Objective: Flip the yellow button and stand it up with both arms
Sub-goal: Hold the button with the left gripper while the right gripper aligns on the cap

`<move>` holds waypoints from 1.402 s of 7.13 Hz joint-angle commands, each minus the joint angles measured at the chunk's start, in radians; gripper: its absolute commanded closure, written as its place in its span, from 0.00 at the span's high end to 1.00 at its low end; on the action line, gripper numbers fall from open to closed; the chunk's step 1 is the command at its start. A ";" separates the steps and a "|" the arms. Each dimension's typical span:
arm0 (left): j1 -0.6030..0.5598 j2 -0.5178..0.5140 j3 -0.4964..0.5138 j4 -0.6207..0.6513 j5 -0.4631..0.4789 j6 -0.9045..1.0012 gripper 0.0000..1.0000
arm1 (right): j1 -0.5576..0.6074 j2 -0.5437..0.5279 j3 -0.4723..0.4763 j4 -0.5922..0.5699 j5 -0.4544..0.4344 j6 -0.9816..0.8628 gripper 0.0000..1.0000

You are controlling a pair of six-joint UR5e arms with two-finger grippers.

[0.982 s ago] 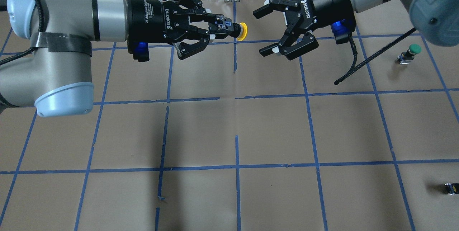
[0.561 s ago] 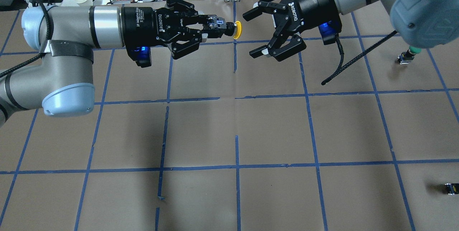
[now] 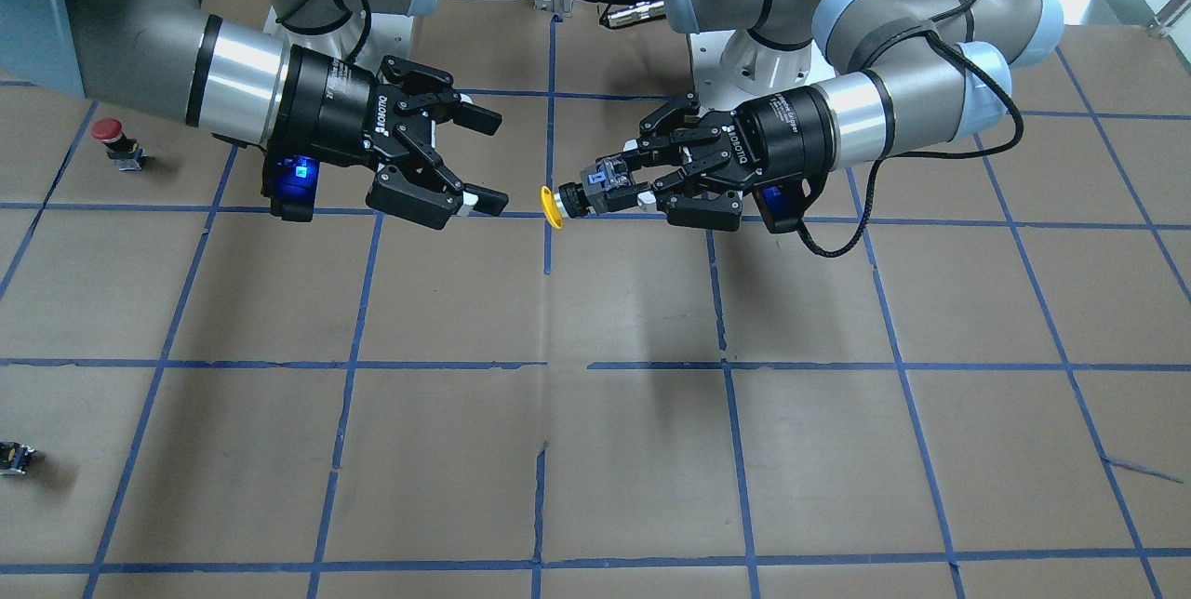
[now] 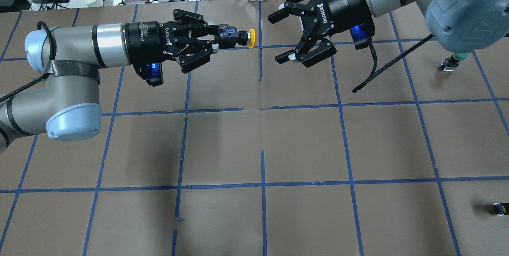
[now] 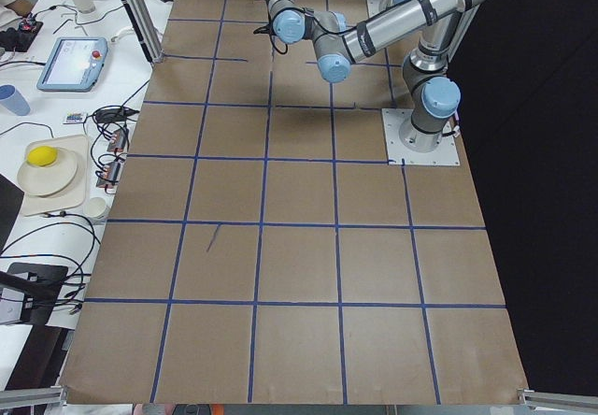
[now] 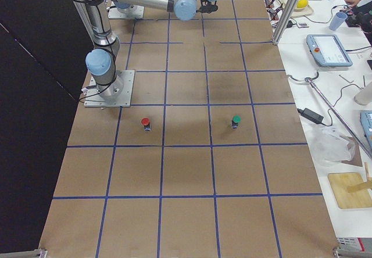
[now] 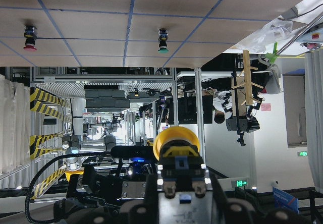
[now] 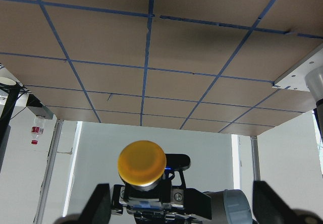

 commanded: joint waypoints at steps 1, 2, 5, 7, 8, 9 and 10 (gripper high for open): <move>0.003 -0.011 -0.015 -0.001 -0.065 0.001 0.04 | 0.001 0.024 0.000 -0.037 0.001 0.000 0.99; 0.007 -0.040 -0.041 0.011 -0.081 0.001 0.04 | 0.005 0.041 0.000 -0.054 0.001 0.002 0.99; 0.005 -0.062 -0.052 0.017 -0.159 0.007 0.04 | 0.034 0.060 0.000 -0.062 0.004 -0.003 0.99; 0.000 -0.063 -0.054 0.017 -0.193 0.007 0.04 | 0.059 0.098 -0.009 -0.104 0.006 0.008 0.99; -0.004 -0.063 -0.055 0.017 -0.205 0.007 0.04 | 0.065 0.098 -0.014 -0.105 0.006 0.020 0.99; -0.004 -0.063 -0.055 0.017 -0.253 0.005 0.04 | 0.065 0.095 -0.015 -0.105 0.003 0.031 0.99; -0.006 -0.062 -0.055 0.017 -0.268 0.001 0.04 | 0.063 0.091 -0.020 -0.105 0.003 0.045 0.99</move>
